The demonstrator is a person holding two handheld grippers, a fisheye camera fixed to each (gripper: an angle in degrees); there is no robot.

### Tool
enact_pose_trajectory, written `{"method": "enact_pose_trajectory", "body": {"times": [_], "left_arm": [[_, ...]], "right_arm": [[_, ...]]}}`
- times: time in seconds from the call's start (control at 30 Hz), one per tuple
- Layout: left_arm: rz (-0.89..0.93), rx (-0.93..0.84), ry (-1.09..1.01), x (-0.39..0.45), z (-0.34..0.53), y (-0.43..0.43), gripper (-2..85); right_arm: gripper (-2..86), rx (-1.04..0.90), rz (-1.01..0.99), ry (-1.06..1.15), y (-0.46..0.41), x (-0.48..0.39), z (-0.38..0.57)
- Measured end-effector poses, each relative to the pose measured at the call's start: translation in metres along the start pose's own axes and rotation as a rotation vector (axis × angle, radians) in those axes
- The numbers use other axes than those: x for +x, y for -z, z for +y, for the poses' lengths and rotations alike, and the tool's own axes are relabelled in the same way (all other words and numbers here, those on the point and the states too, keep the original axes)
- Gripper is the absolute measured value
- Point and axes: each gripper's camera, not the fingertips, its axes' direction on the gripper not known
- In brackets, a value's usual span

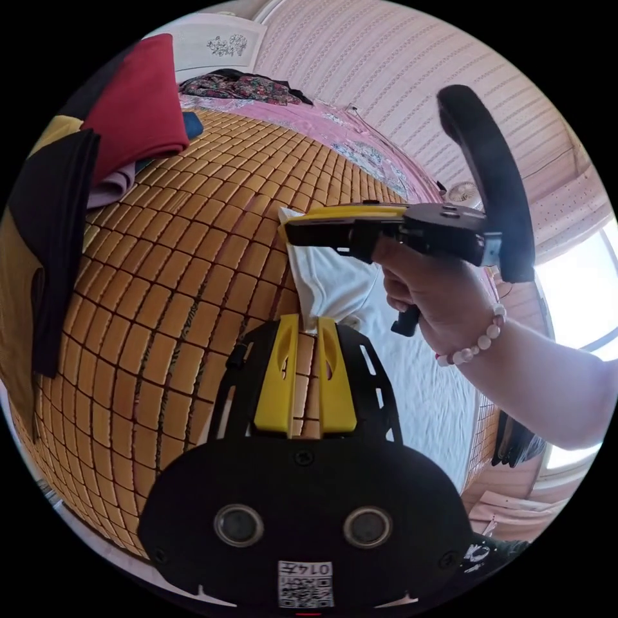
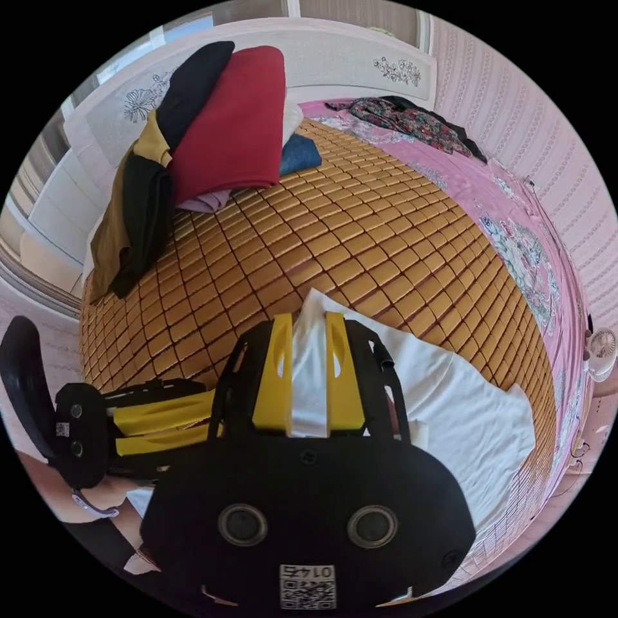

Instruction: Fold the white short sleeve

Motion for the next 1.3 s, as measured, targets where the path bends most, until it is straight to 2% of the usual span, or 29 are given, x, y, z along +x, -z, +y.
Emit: {"method": "enact_pose_trajectory", "body": {"times": [0.13,0.3,0.43,0.53,0.6,0.67,0.8,0.93,1.1,1.3], "left_arm": [[0.014,0.001,-0.01,-0.008,0.0,-0.001,4.7],[0.043,0.024,-0.01,-0.021,0.002,-0.001,2.2],[0.139,0.037,-0.053,-0.023,-0.005,0.008,0.4],[0.31,0.08,-0.202,-0.009,-0.012,0.023,4.0],[0.379,0.042,-0.284,0.004,-0.013,0.027,5.3],[0.391,0.002,-0.31,0.012,-0.011,0.024,5.7],[0.353,-0.131,-0.316,0.025,-0.009,0.01,6.0],[0.283,-0.165,-0.324,0.041,-0.016,0.004,6.0],[0.142,-0.163,-0.412,0.074,-0.035,-0.009,5.4],[0.085,-0.21,-0.442,0.092,-0.054,-0.024,6.0]], "right_arm": [[1.1,0.039,0.077,0.011,-0.003,-0.001,0.003],[0.9,0.048,0.027,-0.004,0.003,0.016,0.011],[1.1,0.191,-0.033,-0.158,0.054,0.063,0.051],[2.1,0.288,-0.055,-0.306,0.099,0.1,0.109],[4.1,0.288,0.008,-0.398,0.114,0.115,0.149],[7.8,0.208,0.041,-0.475,0.116,0.132,0.195],[8.3,0.151,-0.004,-0.609,0.118,0.151,0.244],[7.5,0.157,-0.035,-0.691,0.123,0.16,0.28],[7.1,0.193,-0.073,-0.613,0.126,0.168,0.273],[7.3,0.292,-0.125,-0.439,0.117,0.196,0.189]]}}
